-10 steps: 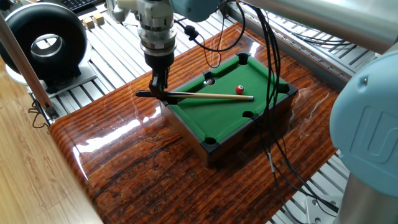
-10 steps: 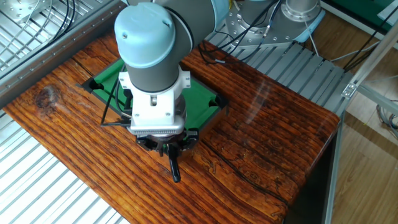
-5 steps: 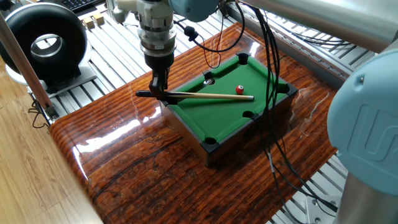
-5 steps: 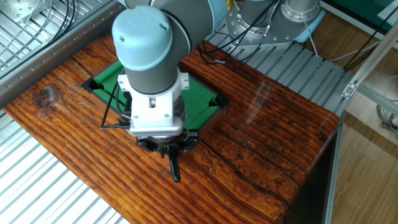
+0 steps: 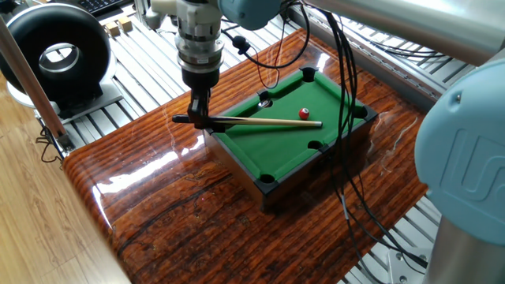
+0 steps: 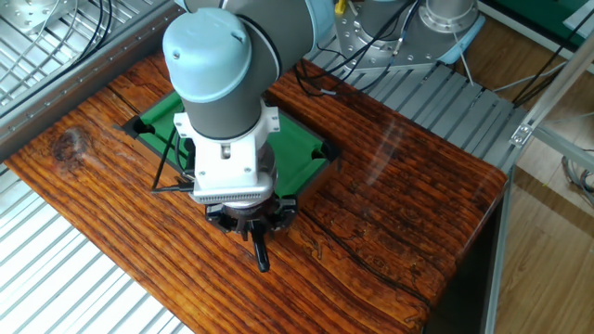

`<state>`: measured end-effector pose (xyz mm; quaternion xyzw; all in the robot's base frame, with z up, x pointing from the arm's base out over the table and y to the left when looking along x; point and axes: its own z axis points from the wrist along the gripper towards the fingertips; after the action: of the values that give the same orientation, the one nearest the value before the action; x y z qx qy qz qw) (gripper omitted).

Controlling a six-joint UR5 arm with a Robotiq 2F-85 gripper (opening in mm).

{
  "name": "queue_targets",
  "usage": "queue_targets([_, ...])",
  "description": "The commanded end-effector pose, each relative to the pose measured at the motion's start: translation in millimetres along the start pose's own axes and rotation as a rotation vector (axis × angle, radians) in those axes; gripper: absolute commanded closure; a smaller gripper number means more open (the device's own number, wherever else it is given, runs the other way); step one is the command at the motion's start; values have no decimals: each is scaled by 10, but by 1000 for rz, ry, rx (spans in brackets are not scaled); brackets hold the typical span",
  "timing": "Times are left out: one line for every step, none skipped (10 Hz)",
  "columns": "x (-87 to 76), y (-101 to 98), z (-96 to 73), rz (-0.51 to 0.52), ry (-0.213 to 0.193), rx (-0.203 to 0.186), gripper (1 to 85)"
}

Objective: Hit the pool ball

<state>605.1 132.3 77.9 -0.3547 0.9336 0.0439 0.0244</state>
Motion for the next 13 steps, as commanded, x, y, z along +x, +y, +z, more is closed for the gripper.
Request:
queue_targets([-41,15,-8,1,-18,-9,443])
queue_targets([-44,25,-5,1,-19,-10,443])
queue_targets([-43,29,-5,2,-19,-10,453])
queue_targets([-38,25,-5,4,-17,-8,463])
queue_targets([-32,20,-7,8,-15,-6,477])
queue_targets([-29,18,-8,13,-14,-5,500])
queue_targets([-26,16,-9,17,-13,-4,527])
queue_targets([-19,23,-11,25,-10,-6,547])
queue_targets([-20,36,-17,31,-11,-9,610])
queue_targets([-18,45,-32,39,-11,-9,637])
queue_targets([-10,53,-63,45,-10,-10,673])
queue_targets([5,48,-128,39,-10,-12,697])
queue_targets([-3,68,-216,19,-19,-29,700])
